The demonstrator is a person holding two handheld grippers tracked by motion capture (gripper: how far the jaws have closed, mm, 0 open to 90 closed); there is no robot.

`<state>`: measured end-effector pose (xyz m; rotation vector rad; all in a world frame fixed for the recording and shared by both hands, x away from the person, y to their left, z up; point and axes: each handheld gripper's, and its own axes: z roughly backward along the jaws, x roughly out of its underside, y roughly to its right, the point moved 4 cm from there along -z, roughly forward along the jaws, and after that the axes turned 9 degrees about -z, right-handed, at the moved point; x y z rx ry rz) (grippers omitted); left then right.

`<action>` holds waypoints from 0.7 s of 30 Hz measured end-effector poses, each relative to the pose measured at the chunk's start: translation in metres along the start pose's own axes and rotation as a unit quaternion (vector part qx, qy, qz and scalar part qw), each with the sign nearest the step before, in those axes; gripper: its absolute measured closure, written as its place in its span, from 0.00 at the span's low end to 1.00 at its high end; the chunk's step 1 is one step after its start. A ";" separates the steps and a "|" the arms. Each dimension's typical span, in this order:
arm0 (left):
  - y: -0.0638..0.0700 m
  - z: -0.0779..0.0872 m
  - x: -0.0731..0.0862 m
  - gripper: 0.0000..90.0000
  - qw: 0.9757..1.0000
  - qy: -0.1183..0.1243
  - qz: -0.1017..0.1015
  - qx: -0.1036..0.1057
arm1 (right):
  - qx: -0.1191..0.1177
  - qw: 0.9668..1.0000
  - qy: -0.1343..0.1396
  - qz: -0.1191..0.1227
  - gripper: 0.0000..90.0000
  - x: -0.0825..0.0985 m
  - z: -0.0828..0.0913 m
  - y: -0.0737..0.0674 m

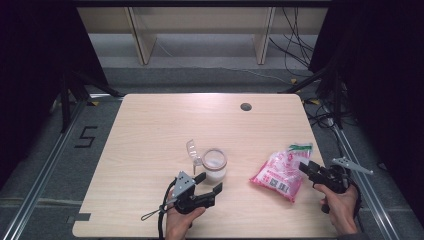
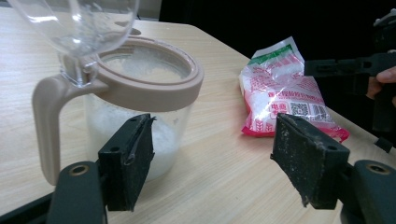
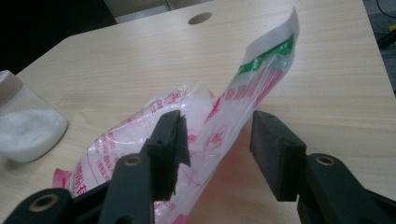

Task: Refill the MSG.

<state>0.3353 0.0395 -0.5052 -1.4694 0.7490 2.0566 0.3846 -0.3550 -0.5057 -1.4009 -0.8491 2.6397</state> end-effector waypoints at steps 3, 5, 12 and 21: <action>-0.001 0.001 0.000 0.32 1.000 0.004 0.001 0.002 | 0.005 1.000 0.014 0.007 0.56 -0.001 0.005 0.002; -0.001 0.002 -0.001 0.32 1.000 0.000 0.000 -0.001 | 0.017 1.000 0.021 0.004 0.54 -0.001 0.009 0.001; -0.005 0.005 -0.003 0.32 1.000 0.002 -0.002 -0.004 | 0.021 0.999 0.036 0.019 0.48 0.000 0.019 -0.007; -0.010 0.009 -0.002 0.32 1.000 -0.010 -0.005 -0.015 | -0.025 0.998 0.046 0.040 0.40 0.002 0.029 -0.037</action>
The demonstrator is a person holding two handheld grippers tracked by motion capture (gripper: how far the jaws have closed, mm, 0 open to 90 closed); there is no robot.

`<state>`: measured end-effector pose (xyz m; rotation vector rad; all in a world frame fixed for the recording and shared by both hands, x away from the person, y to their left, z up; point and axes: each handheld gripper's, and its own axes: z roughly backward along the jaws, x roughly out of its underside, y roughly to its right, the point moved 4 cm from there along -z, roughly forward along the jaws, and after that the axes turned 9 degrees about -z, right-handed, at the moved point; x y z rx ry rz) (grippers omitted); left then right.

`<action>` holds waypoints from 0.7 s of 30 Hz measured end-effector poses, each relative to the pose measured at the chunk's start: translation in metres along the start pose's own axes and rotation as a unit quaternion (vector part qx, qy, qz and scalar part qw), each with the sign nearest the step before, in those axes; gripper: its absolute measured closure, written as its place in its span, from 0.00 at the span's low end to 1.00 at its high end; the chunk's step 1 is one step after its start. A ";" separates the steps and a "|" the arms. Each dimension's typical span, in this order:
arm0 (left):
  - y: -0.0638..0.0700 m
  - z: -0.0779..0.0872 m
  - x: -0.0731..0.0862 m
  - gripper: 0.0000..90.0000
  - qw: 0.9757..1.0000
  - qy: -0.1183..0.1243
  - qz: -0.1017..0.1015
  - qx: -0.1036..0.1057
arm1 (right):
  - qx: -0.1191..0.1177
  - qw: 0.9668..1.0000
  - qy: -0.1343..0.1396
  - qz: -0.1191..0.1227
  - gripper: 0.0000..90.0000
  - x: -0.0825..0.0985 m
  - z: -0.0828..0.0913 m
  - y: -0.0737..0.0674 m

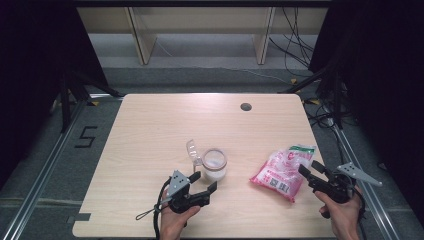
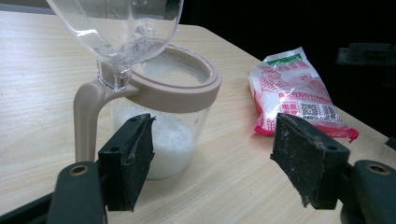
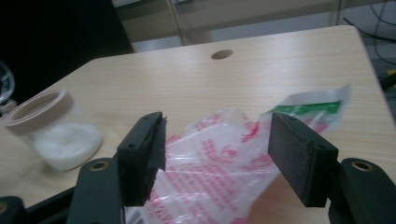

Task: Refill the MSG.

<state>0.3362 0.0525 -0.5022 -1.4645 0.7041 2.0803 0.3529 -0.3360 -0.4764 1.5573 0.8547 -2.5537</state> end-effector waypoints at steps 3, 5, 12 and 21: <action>-0.001 0.000 0.000 0.32 1.000 0.006 -0.002 0.003 | -0.017 1.000 -0.010 0.022 0.38 0.004 -0.004 -0.008; -0.002 0.001 0.000 0.32 1.000 0.003 -0.004 0.004 | -0.016 0.999 -0.020 0.036 0.38 0.007 -0.004 -0.013; -0.009 0.006 -0.001 0.32 1.000 -0.004 -0.011 -0.011 | -0.044 0.998 -0.044 0.029 0.31 0.016 -0.007 -0.026; -0.018 0.016 -0.003 0.32 1.000 0.004 -0.004 -0.023 | -0.059 0.996 -0.056 0.038 0.17 0.022 -0.005 -0.037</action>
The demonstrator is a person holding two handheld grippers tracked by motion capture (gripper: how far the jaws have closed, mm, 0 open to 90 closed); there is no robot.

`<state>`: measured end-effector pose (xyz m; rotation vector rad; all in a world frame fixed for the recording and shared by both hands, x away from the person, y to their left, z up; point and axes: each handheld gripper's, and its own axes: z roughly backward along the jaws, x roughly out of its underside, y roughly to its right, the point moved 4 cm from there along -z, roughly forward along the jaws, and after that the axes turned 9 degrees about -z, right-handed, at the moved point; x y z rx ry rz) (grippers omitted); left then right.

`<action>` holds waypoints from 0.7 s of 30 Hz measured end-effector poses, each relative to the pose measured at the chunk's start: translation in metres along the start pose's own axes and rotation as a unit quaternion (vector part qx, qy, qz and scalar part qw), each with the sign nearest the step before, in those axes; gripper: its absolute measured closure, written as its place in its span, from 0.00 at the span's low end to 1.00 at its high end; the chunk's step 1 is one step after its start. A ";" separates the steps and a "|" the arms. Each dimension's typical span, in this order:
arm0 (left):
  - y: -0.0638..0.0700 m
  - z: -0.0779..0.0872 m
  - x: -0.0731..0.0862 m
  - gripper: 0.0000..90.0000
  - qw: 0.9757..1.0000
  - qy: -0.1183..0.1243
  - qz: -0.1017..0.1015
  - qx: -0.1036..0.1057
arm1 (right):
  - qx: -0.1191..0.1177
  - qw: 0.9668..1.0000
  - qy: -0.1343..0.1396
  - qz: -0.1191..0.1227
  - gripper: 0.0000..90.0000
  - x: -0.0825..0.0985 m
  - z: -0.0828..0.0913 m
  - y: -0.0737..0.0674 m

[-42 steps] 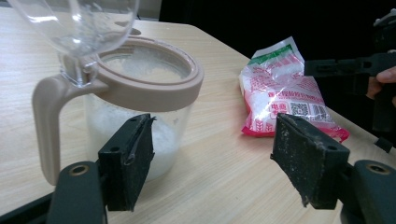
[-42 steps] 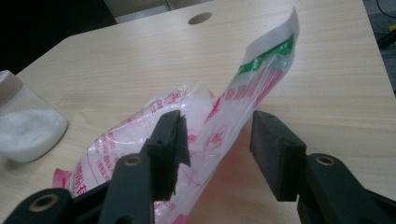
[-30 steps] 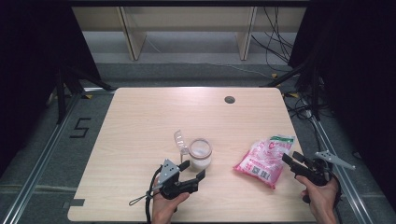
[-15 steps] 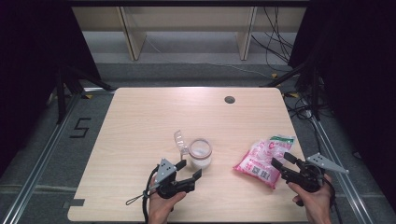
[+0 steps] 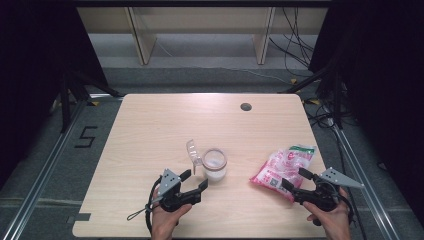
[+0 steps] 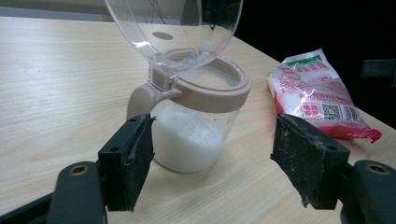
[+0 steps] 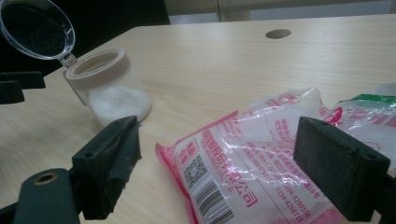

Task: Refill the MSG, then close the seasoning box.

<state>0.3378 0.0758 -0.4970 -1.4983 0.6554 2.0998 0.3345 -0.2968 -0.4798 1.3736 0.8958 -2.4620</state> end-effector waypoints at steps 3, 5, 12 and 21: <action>-0.002 0.003 0.000 0.31 1.000 -0.006 -0.003 -0.003 | 0.006 0.999 0.010 0.031 0.17 -0.001 0.000 0.004; -0.005 0.003 0.000 0.31 1.000 -0.002 -0.002 -0.003 | -0.003 1.000 0.012 0.017 0.17 -0.001 0.000 0.002; -0.010 0.008 0.000 0.31 1.000 -0.013 -0.009 -0.021 | -0.005 1.000 -0.005 0.024 0.18 0.003 0.001 0.000; -0.013 0.010 0.000 0.37 0.999 -0.013 -0.022 -0.028 | -0.002 0.999 -0.006 0.033 0.19 0.007 -0.002 -0.002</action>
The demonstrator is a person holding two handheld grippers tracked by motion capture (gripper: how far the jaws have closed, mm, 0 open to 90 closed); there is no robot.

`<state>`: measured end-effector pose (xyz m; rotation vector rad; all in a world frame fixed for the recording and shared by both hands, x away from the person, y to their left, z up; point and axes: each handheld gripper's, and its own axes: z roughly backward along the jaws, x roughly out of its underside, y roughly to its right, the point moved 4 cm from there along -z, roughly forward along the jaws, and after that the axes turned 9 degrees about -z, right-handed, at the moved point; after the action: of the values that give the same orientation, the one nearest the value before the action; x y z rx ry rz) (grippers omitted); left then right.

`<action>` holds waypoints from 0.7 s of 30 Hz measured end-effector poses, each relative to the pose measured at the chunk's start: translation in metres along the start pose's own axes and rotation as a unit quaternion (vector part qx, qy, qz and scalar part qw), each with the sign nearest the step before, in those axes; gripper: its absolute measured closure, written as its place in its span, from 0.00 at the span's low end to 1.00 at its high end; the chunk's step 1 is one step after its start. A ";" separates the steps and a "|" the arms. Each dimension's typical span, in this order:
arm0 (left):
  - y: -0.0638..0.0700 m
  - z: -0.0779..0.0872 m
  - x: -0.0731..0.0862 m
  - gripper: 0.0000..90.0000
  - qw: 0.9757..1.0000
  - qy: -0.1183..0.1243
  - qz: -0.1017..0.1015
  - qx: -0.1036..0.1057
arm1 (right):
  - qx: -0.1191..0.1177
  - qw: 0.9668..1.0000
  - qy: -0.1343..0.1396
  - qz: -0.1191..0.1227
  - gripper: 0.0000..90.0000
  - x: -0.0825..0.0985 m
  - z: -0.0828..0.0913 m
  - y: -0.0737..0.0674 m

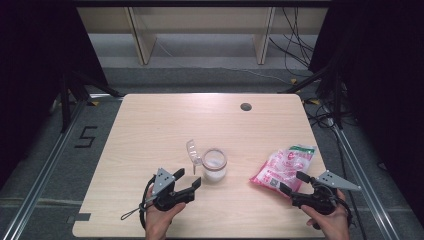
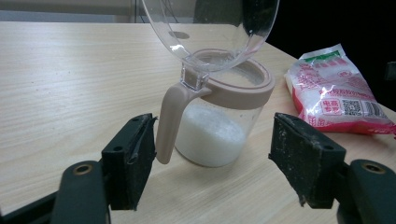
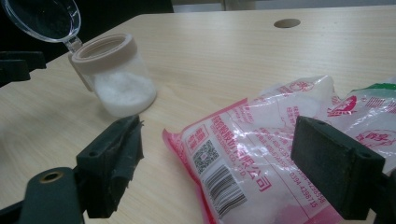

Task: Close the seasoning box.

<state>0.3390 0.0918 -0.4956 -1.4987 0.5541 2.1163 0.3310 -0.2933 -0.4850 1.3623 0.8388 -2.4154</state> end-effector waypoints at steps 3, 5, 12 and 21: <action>-0.003 0.003 0.000 0.47 1.000 0.005 -0.013 -0.003 | -0.008 1.000 -0.002 -0.001 0.20 0.000 -0.001 -0.001; -0.004 0.005 -0.001 0.55 1.000 0.017 -0.015 -0.002 | -0.005 1.000 0.001 0.004 0.20 0.000 -0.002 0.000; -0.014 0.010 -0.003 0.85 0.998 0.039 -0.032 -0.024 | -0.004 1.000 -0.003 0.007 0.21 0.001 -0.002 0.000; -0.019 0.001 -0.013 0.98 0.998 0.045 -0.047 -0.020 | -0.010 1.000 -0.005 0.007 0.21 0.001 -0.002 -0.001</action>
<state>0.3538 0.1059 -0.4836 -1.6167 0.4673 2.0078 0.3310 -0.2914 -0.4864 1.3422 0.8468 -2.3945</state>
